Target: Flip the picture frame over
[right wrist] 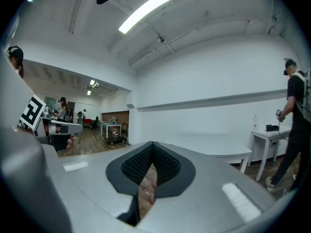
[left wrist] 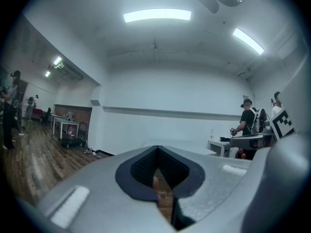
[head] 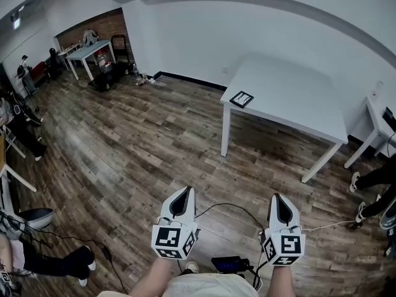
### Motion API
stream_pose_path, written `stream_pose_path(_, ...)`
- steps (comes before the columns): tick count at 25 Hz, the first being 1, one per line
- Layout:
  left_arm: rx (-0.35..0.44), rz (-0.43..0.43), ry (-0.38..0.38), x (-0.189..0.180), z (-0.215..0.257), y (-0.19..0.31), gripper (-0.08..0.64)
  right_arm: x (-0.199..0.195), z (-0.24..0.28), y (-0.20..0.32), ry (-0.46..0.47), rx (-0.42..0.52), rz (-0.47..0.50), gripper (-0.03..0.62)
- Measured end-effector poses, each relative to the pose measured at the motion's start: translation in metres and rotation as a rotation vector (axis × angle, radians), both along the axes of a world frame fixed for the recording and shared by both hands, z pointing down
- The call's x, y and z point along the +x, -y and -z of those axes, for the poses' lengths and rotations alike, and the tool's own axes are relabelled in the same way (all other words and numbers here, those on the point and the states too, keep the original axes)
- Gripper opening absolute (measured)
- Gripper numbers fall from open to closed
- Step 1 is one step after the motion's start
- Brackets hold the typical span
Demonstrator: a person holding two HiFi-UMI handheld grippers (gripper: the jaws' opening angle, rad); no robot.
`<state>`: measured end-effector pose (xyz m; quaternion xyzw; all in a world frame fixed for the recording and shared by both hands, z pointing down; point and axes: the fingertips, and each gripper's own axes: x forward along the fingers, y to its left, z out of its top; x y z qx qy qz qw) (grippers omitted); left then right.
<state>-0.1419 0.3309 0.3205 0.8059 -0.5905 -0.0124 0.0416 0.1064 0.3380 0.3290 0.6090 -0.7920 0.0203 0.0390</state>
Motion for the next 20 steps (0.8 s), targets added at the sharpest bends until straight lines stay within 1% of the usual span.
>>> stream_pose_path(7, -0.012, 0.022, 0.007, 0.027, -0.004, 0.004, 0.000, 0.030, -0.010, 0.003, 0.030, -0.002, -0.002, 0.026)
stream_pose_path(12, -0.011, 0.037, 0.018, 0.052, 0.000, 0.009, 0.000, 0.057, -0.013, 0.010, 0.045, -0.012, 0.011, 0.026)
stream_pose_path(17, -0.010, 0.042, 0.027, 0.072, -0.001, 0.012, 0.000, 0.076, -0.019, 0.017, 0.062, -0.014, 0.021, 0.026)
stream_pose_path(20, -0.010, 0.043, 0.030, 0.078, -0.002, 0.018, 0.000, 0.081, -0.022, 0.023, 0.068, -0.020, 0.024, 0.026)
